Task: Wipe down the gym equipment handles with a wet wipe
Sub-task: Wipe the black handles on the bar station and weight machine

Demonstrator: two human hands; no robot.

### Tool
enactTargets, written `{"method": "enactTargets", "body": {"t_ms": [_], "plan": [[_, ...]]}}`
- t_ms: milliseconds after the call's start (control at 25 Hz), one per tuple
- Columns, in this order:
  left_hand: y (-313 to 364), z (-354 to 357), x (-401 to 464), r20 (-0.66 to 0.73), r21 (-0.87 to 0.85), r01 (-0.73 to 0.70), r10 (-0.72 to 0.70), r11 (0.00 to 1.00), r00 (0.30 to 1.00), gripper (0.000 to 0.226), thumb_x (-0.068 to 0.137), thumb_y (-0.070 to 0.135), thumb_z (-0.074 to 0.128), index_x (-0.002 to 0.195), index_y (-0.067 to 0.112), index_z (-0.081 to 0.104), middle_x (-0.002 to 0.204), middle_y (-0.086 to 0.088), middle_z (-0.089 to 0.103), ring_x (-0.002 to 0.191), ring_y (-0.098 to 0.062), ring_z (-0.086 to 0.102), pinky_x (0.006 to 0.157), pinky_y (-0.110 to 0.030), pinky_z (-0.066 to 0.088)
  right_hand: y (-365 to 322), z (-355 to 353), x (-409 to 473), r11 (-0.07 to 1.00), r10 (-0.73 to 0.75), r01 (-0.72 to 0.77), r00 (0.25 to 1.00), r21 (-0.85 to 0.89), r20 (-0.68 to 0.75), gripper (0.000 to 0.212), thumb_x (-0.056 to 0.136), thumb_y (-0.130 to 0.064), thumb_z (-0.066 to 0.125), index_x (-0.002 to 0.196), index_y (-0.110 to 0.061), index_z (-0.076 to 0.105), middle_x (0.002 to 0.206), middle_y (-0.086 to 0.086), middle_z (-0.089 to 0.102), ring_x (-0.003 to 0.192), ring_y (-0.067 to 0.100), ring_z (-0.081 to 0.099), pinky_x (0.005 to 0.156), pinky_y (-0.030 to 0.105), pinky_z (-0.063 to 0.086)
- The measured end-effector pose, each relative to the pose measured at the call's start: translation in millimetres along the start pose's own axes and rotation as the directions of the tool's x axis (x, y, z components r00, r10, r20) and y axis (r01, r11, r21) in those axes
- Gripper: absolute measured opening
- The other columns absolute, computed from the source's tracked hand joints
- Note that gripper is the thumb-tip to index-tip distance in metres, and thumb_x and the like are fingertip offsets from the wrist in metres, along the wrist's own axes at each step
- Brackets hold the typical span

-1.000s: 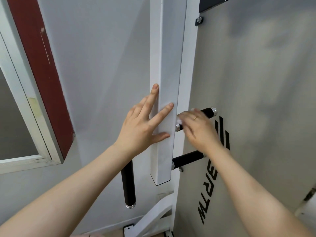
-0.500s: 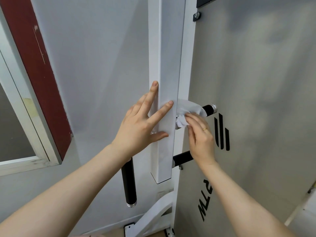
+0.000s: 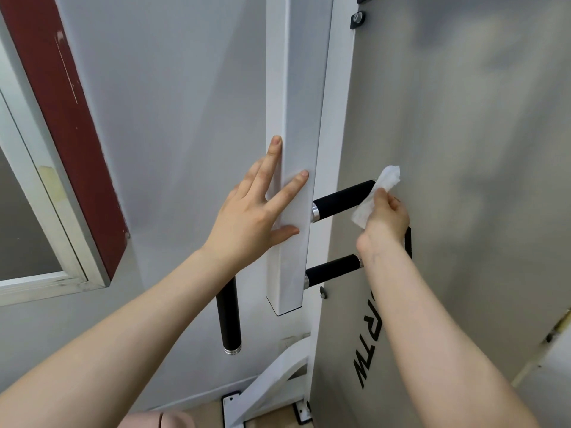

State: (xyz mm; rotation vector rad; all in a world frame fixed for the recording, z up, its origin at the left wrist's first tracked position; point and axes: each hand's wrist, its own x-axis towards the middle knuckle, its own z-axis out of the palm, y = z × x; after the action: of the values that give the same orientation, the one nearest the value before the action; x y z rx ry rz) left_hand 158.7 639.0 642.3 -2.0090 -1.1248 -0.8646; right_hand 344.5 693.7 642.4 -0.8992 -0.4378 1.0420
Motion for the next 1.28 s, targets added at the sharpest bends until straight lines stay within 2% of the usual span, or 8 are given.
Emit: {"method": "enactTargets", "body": {"t_ms": [120, 200, 360, 520, 680, 880, 1080, 1280], "plan": [[0, -1, 0, 0.005, 0.001, 0.002, -0.002, 1.000, 1.000, 0.089, 0.062, 0.032, 0.083, 0.137, 0.021, 0.037, 0.148, -0.029, 0.017, 0.129, -0.044, 0.038, 0.085, -0.051, 0.051, -2, -10, 5, 0.945, 0.312, -0.296, 0.944, 0.140, -0.105, 0.011, 0.082, -0.020, 0.067, 0.080, -0.016, 0.057, 0.091, -0.002, 0.062, 0.085, 0.014, 0.060, 0.082, 0.029, 0.048], [1, -2, 0, 0.003, 0.001, -0.004, 0.004, 1.000, 1.000, 0.087, 0.063, 0.033, 0.082, 0.137, 0.020, 0.037, 0.148, -0.030, 0.017, 0.130, -0.045, 0.037, 0.088, -0.051, 0.050, 10, -21, 14, 0.624, 0.561, -0.378, 0.826, 0.684, -0.055, 0.007, 0.085, -0.009, 0.058, 0.082, -0.008, 0.051, 0.098, 0.010, 0.055, 0.095, 0.019, 0.054, 0.084, 0.033, 0.043], [5, -3, 0, -0.014, -0.007, -0.001, 0.001, 1.000, 1.000, 0.085, 0.063, 0.032, 0.082, 0.136, 0.018, 0.040, 0.147, -0.032, 0.020, 0.131, -0.045, 0.035, 0.095, -0.049, 0.046, 14, -23, 19, 0.756, 0.581, -0.498, 0.809, 0.425, -0.086, 0.008, 0.092, -0.006, 0.043, 0.086, -0.007, 0.047, 0.094, 0.005, 0.051, 0.084, 0.015, 0.052, 0.084, 0.026, 0.049], [7, -5, 0, -0.023, -0.002, -0.003, 0.003, 1.000, 1.000, 0.085, 0.062, 0.031, 0.083, 0.135, 0.017, 0.041, 0.146, -0.033, 0.022, 0.129, -0.045, 0.038, 0.097, -0.046, 0.044, 1, -15, 20, 0.668, 0.439, -0.617, 0.778, 0.416, 0.449, 0.025, 0.082, 0.002, 0.033, 0.088, -0.001, 0.057, 0.077, 0.009, 0.055, 0.054, 0.013, 0.047, 0.040, 0.019, 0.042], [6, -4, 0, -0.018, -0.004, 0.004, -0.004, 1.000, 1.000, 0.086, 0.062, 0.030, 0.083, 0.135, 0.018, 0.041, 0.146, -0.033, 0.022, 0.128, -0.046, 0.039, 0.095, -0.047, 0.045, 18, -36, 2, 0.810, 0.303, -0.535, 0.732, 0.240, 0.610, 0.028, 0.073, 0.003, 0.045, 0.092, -0.002, 0.065, 0.088, 0.019, 0.072, 0.077, 0.027, 0.072, 0.073, 0.037, 0.058], [6, -4, -1, -0.012, 0.000, 0.012, -0.012, 1.000, 1.000, 0.086, 0.061, 0.029, 0.084, 0.135, 0.018, 0.041, 0.146, -0.032, 0.022, 0.127, -0.046, 0.040, 0.091, -0.047, 0.049, 8, -28, 26, 0.825, 0.222, -0.446, 0.821, 0.348, 0.525, 0.033, 0.087, 0.011, 0.036, 0.100, -0.006, 0.062, 0.088, 0.010, 0.073, 0.077, 0.017, 0.072, 0.083, 0.027, 0.053], [3, -5, 1, -0.020, -0.004, 0.005, -0.005, 1.000, 1.000, 0.083, 0.063, 0.032, 0.082, 0.135, 0.017, 0.042, 0.146, -0.032, 0.023, 0.128, -0.044, 0.039, 0.099, -0.042, 0.042, 26, -11, -5, 0.907, 0.286, -0.401, 0.808, 0.125, 0.514, 0.029, 0.091, 0.007, 0.035, 0.076, -0.006, 0.056, 0.065, 0.010, 0.068, 0.056, 0.016, 0.067, 0.052, 0.023, 0.056], [3, -6, -2, 0.001, -0.022, 0.023, -0.023, 1.000, 1.000, 0.085, 0.063, 0.030, 0.082, 0.136, 0.020, 0.041, 0.148, -0.028, 0.022, 0.123, -0.042, 0.044, 0.088, -0.042, 0.049, 12, -6, 10, 0.803, 0.264, -0.419, 0.887, 0.423, 0.379, 0.014, 0.091, -0.003, 0.051, 0.077, -0.004, 0.056, 0.065, 0.006, 0.057, 0.054, 0.016, 0.057, 0.049, 0.020, 0.049]]}}
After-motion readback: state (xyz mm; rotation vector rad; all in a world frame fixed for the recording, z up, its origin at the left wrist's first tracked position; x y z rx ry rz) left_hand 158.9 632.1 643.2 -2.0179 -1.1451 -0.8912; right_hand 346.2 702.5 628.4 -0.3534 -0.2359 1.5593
